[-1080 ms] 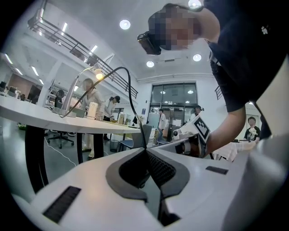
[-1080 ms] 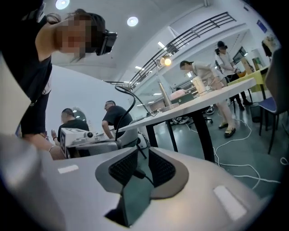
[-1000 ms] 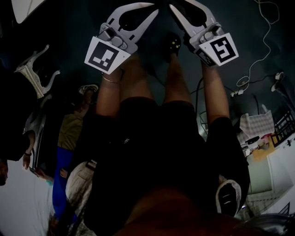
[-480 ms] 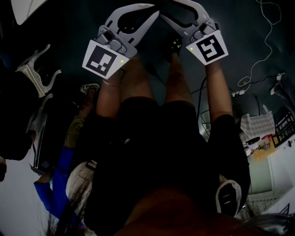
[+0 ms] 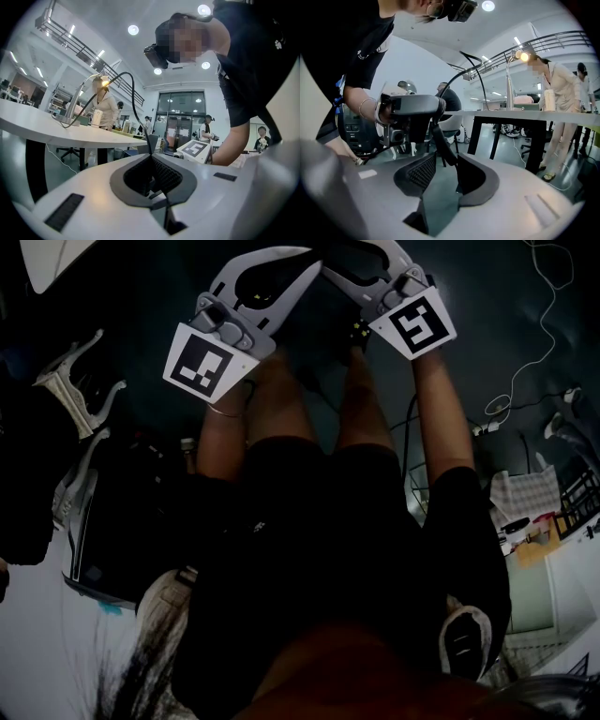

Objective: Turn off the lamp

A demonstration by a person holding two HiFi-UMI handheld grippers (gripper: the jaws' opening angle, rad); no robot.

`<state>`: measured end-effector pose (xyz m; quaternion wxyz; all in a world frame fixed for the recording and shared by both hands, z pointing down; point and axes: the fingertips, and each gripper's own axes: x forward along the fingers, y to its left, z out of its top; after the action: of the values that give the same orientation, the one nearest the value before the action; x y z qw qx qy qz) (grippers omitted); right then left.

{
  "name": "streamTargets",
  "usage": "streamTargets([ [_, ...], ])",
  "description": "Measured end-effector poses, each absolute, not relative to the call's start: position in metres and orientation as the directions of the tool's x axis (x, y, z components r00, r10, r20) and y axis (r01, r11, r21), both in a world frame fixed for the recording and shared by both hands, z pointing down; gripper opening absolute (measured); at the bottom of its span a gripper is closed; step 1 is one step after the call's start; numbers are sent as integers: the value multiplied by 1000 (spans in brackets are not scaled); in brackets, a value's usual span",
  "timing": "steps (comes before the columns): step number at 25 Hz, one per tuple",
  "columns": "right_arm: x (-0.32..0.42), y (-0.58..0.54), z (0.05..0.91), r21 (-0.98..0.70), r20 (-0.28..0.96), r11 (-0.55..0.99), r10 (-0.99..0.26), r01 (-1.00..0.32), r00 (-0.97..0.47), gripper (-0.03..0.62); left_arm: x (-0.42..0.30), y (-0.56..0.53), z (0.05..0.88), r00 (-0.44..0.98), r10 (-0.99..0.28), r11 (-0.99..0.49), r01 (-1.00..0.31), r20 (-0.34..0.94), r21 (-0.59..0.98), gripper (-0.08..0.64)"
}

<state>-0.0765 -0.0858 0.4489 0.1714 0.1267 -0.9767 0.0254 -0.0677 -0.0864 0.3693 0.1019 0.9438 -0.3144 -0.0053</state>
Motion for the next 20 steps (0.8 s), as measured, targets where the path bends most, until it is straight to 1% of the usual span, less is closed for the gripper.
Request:
streamTargets([
  [4,-75,-82,452,-1,346,967,-238,-254,-907,128,-68,-87,369,803,-594,-783,-591,54,194,12],
  [7,-75,-83,453,-19,335,964,-243,-264,-910,80,-69,-88,369,801,-597,-780,-594,52,197,12],
  [12,-75,-79,451,-45,323,965,-230,-258,-918,75,-72,-90,367,791,-611,-769,-603,31,210,12],
  [20,-76,-73,453,-66,330,966,-217,-251,-919,69,-76,-89,368,786,-617,-765,-610,35,208,12],
])
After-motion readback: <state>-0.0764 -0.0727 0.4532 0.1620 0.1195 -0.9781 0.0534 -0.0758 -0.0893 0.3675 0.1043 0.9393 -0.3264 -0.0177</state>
